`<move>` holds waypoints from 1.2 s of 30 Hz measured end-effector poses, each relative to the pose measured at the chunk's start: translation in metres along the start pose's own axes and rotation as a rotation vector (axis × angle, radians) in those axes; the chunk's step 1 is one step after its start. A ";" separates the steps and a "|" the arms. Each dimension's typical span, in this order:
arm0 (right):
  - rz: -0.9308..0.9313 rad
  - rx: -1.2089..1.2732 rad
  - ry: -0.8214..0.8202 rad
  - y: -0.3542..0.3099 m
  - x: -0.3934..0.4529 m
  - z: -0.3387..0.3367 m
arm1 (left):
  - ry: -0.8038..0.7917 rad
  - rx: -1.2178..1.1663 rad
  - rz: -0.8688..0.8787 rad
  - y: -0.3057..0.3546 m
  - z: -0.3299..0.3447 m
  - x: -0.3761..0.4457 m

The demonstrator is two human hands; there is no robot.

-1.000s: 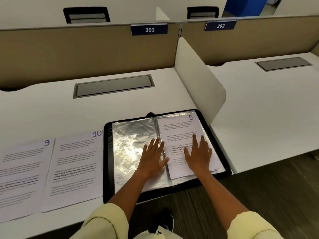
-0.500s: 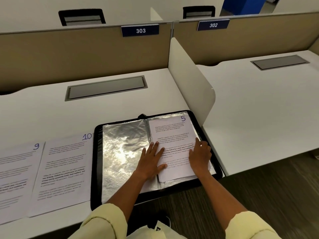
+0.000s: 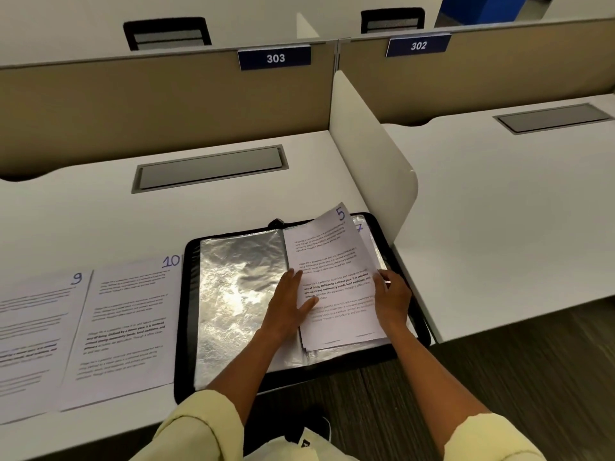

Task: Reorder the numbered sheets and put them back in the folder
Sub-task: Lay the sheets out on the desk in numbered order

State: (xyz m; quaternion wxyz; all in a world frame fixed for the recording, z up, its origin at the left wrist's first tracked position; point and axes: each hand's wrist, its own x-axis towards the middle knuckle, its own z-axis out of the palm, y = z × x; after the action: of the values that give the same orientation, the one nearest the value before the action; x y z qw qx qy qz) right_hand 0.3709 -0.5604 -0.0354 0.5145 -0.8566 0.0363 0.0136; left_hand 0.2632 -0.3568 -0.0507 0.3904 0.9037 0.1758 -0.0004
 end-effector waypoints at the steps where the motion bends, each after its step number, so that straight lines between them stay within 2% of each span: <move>1: 0.007 0.039 -0.016 -0.001 0.001 0.000 | 0.031 -0.023 -0.017 0.001 -0.001 0.001; 7: 0.081 0.147 -0.002 -0.006 0.009 0.008 | 0.176 -0.258 -0.123 0.002 -0.011 0.011; 13: 0.129 0.265 -0.028 -0.022 0.013 0.027 | 0.291 -0.632 -0.390 -0.003 -0.030 0.015; 16: 0.123 0.290 -0.051 -0.032 0.014 0.039 | 0.301 -0.785 -0.443 -0.015 -0.045 0.013; 22: 0.136 0.296 -0.196 -0.051 0.023 0.071 | 0.347 -0.782 -0.475 -0.033 -0.071 0.013; 31: 0.046 0.032 -0.390 -0.084 0.044 0.112 | 0.477 -0.776 -0.533 -0.073 -0.109 0.061; 36: -0.001 -0.071 -0.392 -0.101 0.068 0.135 | 0.500 -0.787 -0.521 -0.078 -0.129 0.098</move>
State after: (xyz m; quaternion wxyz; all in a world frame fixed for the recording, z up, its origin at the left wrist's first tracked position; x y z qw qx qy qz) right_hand 0.4487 -0.3974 -0.0137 0.4810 -0.8553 -0.0653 0.1813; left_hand 0.3124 -0.1848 -0.0297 0.6330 0.5877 0.4690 0.1841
